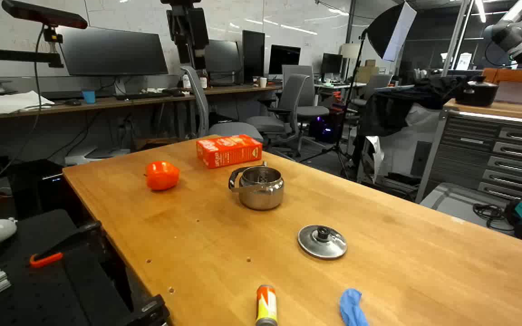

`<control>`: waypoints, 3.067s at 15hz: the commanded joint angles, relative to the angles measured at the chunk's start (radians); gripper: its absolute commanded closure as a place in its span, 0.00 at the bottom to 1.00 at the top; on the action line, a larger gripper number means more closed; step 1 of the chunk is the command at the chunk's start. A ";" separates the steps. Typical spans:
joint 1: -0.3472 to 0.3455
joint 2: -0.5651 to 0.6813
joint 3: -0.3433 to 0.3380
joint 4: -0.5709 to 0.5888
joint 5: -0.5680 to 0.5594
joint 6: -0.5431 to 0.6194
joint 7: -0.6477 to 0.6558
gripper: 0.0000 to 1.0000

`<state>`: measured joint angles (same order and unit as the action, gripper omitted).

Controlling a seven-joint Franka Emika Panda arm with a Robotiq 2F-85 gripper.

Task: Put the lid on the silver kettle

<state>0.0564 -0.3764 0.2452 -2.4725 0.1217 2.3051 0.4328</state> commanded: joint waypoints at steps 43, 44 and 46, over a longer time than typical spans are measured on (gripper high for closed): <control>-0.186 0.199 -0.240 0.138 -0.044 0.056 0.005 0.00; -0.191 0.227 -0.250 0.158 -0.044 0.060 0.008 0.00; -0.193 0.285 -0.273 0.199 -0.034 0.070 0.000 0.00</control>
<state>-0.1300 -0.1892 -0.0033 -2.3607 0.0940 2.3581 0.4160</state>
